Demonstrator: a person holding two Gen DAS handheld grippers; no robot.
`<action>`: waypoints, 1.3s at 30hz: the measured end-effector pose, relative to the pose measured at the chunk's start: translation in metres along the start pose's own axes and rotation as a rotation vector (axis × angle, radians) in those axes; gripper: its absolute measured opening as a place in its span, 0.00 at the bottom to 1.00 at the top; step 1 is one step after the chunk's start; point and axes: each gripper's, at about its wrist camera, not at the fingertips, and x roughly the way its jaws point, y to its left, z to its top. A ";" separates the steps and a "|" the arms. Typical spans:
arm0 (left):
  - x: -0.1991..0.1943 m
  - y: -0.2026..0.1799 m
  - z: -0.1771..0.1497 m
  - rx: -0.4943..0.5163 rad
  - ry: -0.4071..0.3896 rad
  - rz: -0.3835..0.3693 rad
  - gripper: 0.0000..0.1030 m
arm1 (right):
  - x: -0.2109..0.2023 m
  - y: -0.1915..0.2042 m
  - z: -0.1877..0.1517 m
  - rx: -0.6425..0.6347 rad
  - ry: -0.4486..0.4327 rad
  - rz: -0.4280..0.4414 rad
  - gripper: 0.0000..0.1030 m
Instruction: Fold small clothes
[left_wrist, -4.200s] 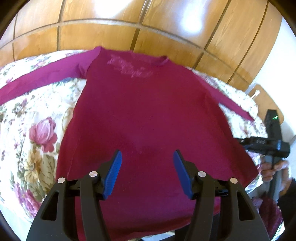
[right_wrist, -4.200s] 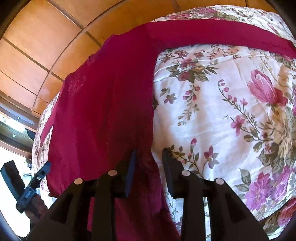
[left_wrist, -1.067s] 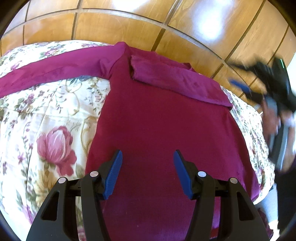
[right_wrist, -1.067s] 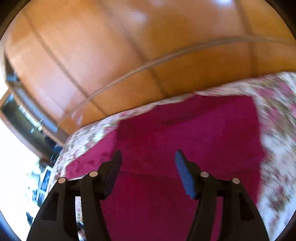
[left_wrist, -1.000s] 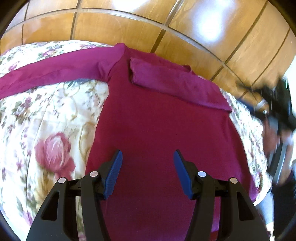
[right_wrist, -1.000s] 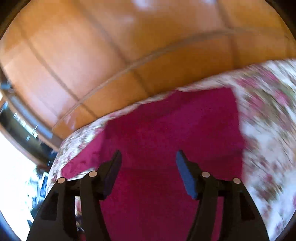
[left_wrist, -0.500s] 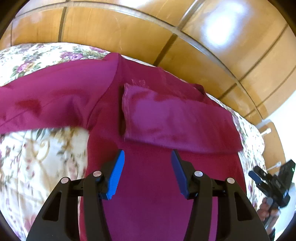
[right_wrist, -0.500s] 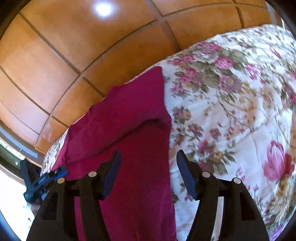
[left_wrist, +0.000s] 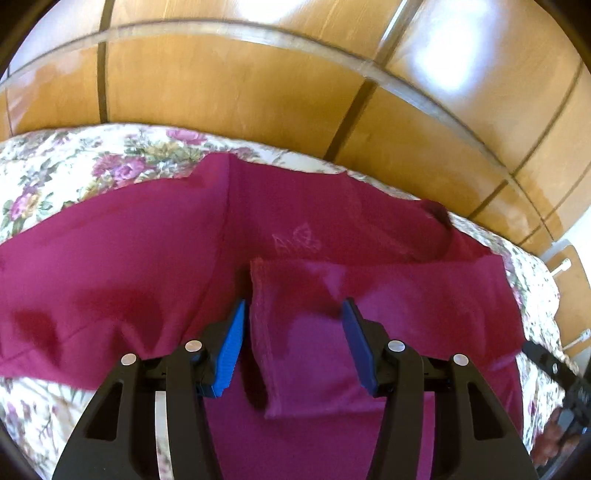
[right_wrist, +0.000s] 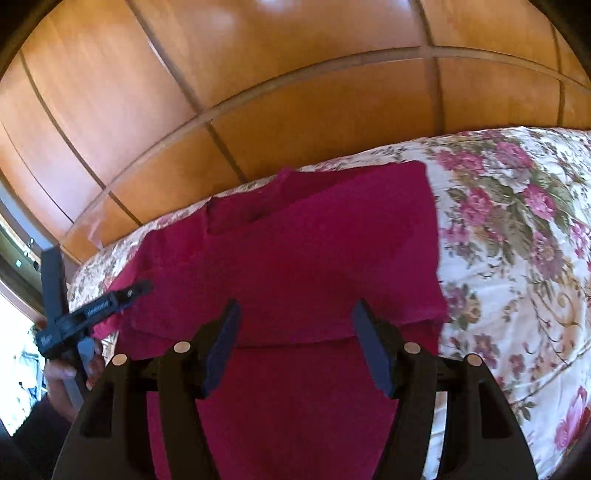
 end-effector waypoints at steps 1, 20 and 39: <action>0.006 0.000 0.002 -0.006 0.014 -0.007 0.39 | 0.002 0.001 -0.001 0.000 0.003 0.004 0.61; 0.031 0.006 0.022 0.028 0.007 0.174 0.17 | 0.076 0.012 -0.011 -0.187 -0.005 -0.274 0.71; -0.121 0.173 -0.099 -0.457 -0.143 0.155 0.43 | 0.080 0.015 -0.009 -0.204 -0.007 -0.299 0.80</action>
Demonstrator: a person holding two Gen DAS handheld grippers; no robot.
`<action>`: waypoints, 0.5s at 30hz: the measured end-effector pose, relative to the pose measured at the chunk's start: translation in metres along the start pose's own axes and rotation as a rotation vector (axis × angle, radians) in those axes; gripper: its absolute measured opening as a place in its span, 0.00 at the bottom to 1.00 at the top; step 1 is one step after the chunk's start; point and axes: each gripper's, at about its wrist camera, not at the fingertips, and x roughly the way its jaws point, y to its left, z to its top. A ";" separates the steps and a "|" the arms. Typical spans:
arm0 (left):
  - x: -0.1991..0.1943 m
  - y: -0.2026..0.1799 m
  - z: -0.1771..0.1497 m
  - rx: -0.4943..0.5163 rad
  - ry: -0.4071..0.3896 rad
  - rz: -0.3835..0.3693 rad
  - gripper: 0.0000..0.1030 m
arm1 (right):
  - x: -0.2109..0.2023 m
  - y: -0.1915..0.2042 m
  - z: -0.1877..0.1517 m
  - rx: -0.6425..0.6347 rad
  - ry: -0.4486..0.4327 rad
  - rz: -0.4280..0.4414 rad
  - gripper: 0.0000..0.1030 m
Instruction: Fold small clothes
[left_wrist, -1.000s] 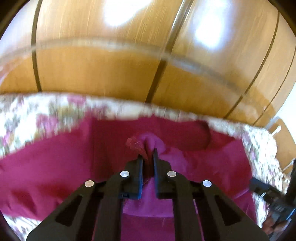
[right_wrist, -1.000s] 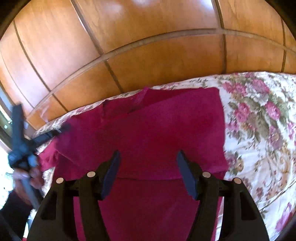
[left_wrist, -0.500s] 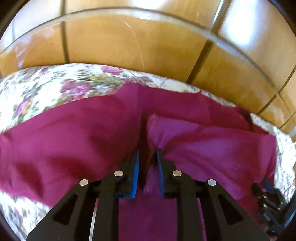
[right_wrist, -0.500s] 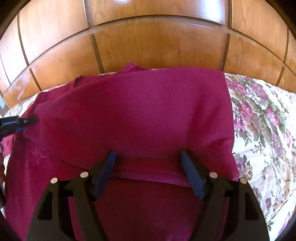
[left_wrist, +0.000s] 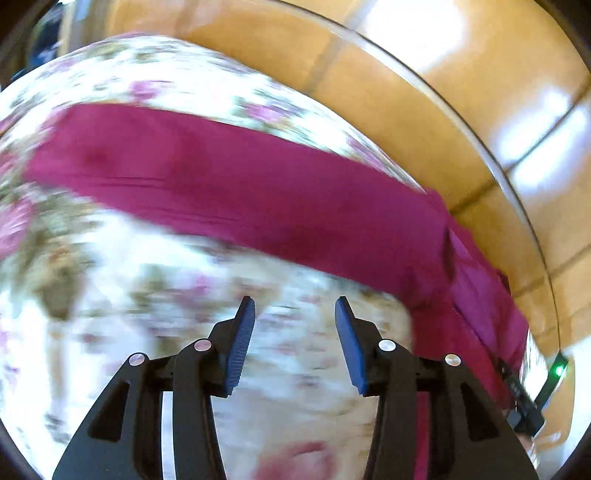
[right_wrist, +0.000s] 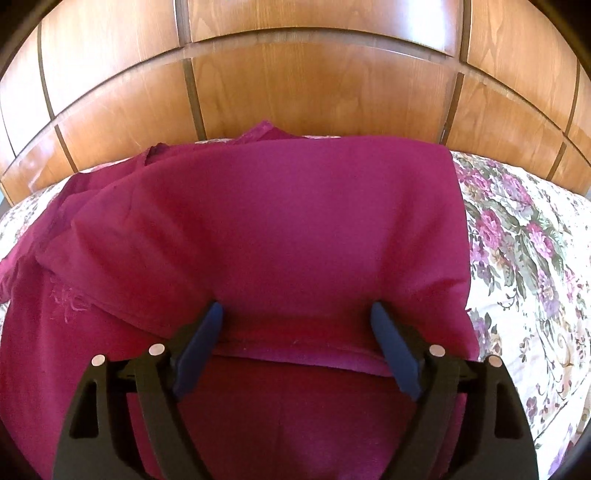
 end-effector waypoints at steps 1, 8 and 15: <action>-0.007 0.012 0.001 -0.019 -0.023 0.005 0.43 | 0.000 0.001 0.000 -0.005 -0.001 -0.006 0.80; -0.040 0.100 0.024 -0.225 -0.093 0.001 0.43 | -0.001 0.001 -0.004 -0.016 -0.012 -0.035 0.83; -0.047 0.151 0.063 -0.386 -0.139 0.048 0.43 | -0.001 -0.001 -0.005 -0.016 -0.014 -0.045 0.84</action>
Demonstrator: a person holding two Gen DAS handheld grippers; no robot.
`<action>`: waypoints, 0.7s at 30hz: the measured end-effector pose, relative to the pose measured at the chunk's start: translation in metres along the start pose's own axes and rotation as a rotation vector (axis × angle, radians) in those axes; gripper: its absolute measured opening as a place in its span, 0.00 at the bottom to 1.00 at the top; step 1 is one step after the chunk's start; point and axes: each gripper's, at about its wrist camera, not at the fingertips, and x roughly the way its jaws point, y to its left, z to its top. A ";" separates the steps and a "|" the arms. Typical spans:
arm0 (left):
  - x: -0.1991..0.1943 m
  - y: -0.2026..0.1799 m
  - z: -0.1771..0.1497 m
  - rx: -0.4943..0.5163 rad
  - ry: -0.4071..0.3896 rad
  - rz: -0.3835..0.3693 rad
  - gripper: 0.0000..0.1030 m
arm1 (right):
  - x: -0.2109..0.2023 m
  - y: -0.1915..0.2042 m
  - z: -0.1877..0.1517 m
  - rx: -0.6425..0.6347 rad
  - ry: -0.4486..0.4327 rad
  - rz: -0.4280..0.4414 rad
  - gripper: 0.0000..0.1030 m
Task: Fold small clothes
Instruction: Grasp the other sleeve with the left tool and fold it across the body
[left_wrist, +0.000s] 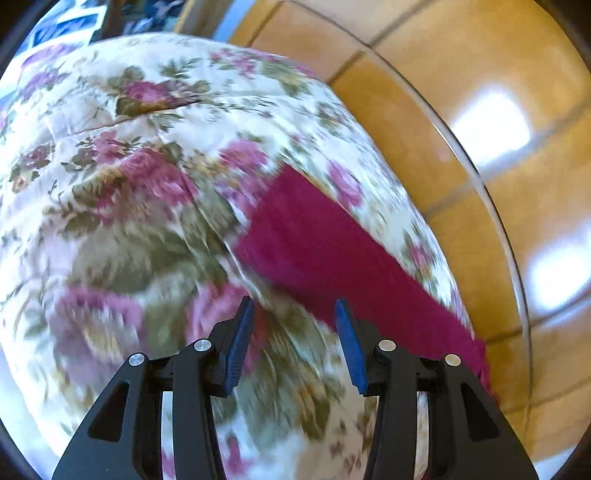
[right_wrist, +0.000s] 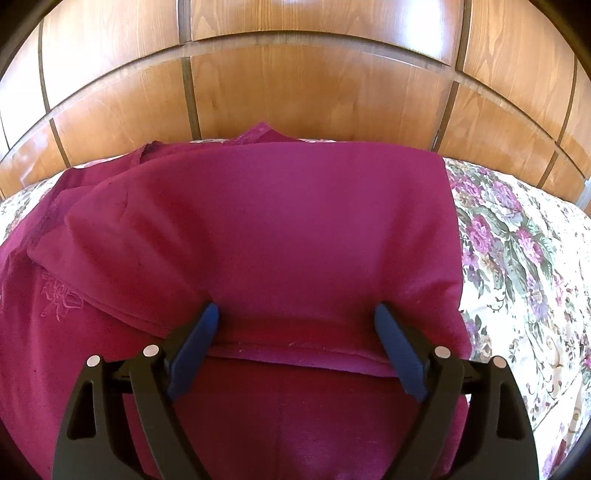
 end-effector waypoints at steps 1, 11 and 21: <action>0.006 0.006 0.007 -0.040 0.008 0.014 0.43 | 0.000 0.000 0.000 0.000 0.000 0.001 0.84; 0.041 -0.008 0.043 0.015 -0.012 0.117 0.10 | 0.001 0.000 0.000 0.004 -0.001 0.001 0.84; -0.018 -0.165 -0.053 0.436 -0.039 -0.218 0.10 | 0.001 0.000 -0.001 0.004 -0.003 0.000 0.84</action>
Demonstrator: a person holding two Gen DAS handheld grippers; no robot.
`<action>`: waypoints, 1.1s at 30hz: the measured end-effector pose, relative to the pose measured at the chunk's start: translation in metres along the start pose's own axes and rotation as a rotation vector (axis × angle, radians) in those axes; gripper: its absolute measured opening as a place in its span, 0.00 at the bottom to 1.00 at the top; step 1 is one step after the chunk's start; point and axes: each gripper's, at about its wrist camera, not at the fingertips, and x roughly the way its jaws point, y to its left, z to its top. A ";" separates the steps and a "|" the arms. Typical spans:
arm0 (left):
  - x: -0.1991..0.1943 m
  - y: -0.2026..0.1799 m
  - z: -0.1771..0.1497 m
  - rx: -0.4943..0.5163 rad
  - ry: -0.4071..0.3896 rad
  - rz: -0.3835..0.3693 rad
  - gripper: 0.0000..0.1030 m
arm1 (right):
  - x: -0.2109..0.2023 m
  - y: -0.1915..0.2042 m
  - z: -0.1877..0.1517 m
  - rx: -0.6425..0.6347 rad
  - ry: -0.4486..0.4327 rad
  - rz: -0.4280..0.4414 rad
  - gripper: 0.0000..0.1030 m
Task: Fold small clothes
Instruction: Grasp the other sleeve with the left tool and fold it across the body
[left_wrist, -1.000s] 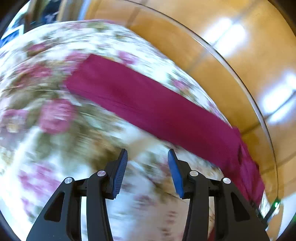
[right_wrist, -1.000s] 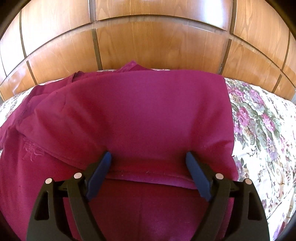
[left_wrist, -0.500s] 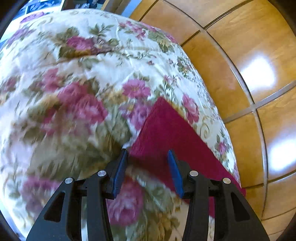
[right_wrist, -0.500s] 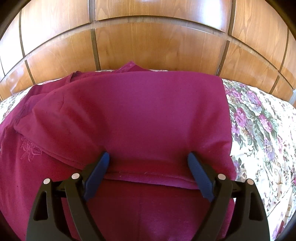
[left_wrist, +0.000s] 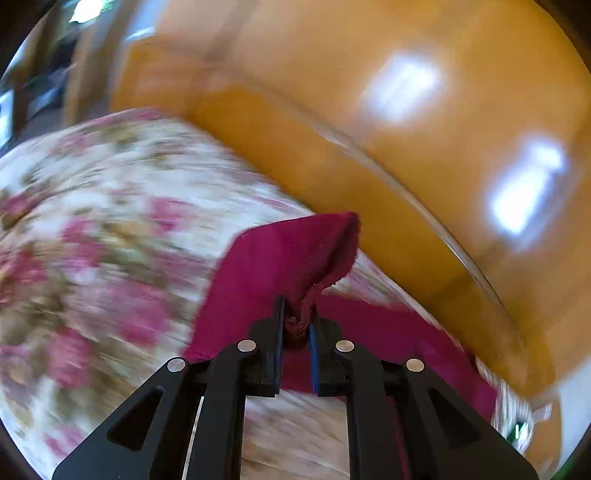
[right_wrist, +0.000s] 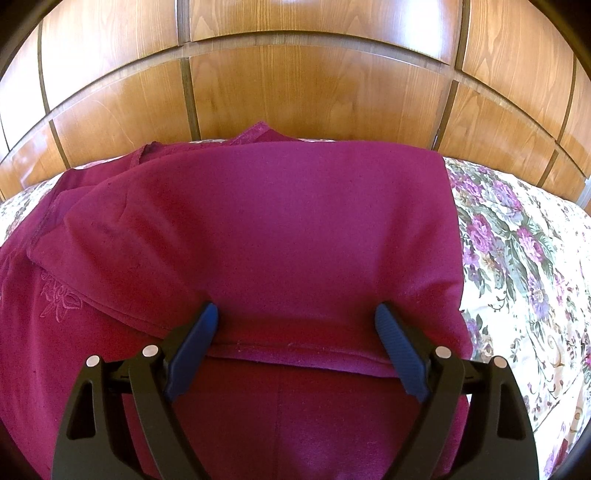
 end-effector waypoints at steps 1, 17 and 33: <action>0.003 -0.017 -0.011 0.030 0.016 -0.027 0.10 | 0.000 0.000 0.000 0.001 0.000 0.001 0.84; 0.040 -0.132 -0.174 0.360 0.280 -0.130 0.34 | 0.001 -0.004 0.001 0.018 0.003 0.027 0.84; 0.020 -0.089 -0.208 0.386 0.227 -0.101 0.34 | -0.018 0.159 0.000 0.037 0.270 0.599 0.37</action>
